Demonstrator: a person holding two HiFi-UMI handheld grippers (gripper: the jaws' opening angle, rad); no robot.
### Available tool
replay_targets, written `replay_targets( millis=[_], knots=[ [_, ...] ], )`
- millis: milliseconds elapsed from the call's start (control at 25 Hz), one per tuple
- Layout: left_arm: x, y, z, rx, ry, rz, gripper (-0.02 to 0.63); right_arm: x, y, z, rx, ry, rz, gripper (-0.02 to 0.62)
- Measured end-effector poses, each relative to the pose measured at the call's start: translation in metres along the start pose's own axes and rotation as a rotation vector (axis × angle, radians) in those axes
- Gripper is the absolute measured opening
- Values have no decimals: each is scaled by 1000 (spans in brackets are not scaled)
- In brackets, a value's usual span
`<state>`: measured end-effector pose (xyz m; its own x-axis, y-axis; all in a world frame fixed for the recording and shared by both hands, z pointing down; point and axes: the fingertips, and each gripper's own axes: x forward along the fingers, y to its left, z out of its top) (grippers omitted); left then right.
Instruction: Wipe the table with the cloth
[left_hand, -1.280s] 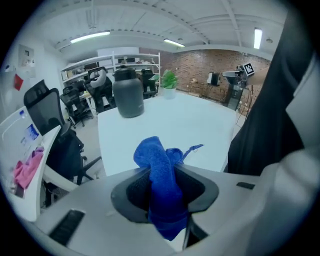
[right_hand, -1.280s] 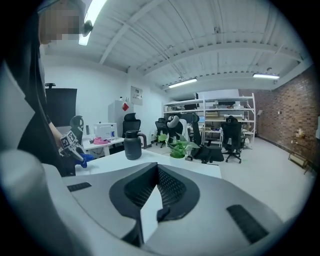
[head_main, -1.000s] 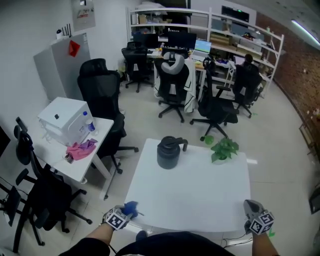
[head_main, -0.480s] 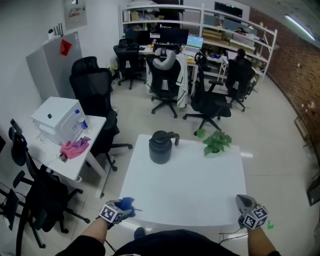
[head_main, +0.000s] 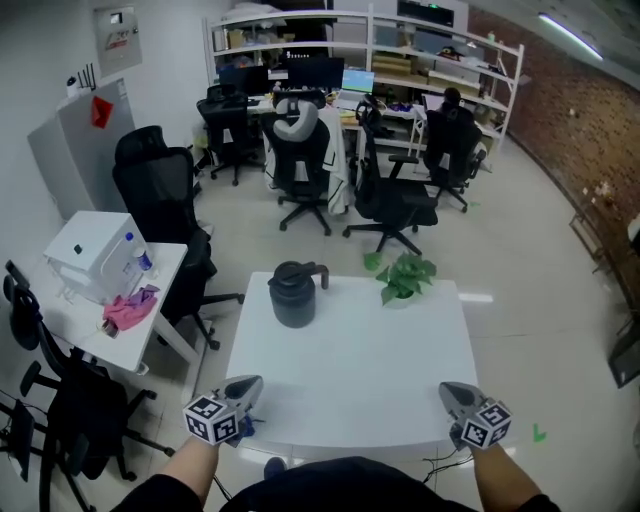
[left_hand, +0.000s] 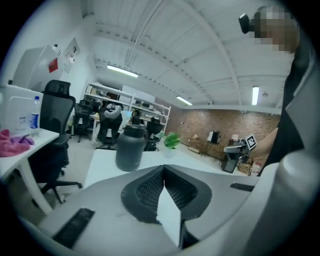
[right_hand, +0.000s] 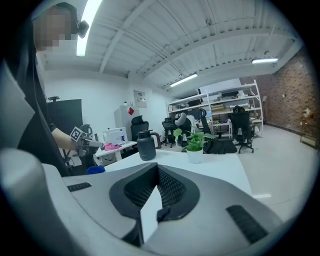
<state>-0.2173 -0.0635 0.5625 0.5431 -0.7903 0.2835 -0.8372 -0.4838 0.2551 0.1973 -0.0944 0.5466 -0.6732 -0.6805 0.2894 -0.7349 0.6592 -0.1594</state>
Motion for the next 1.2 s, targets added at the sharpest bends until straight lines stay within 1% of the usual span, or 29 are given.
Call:
replay_targets(
  millis=[80,120,200,280,400,800,1200],
  knots=[
    [22,-26,-1,0,-26,-68,0,6,8,-4,18,1,30,12],
    [32,-34,-5,-6,-26,-82,0,9,12,-6,28,4,48,11],
    [47,-43,-14,-40,-22,-90,0,16,20,-11,29,17,82,11],
    [56,-49,-18,-71,-21,-99,0,23,26,-13,10,34,105,9],
    [60,-58,-19,-63,-14,-122,0,27,32,-12,-14,43,113,9],
    [53,-66,-23,-44,7,-135,0,28,32,-12,-22,55,114,9],
    [48,-67,-22,-43,5,-142,0,30,32,-10,-32,61,117,9]
  ],
)
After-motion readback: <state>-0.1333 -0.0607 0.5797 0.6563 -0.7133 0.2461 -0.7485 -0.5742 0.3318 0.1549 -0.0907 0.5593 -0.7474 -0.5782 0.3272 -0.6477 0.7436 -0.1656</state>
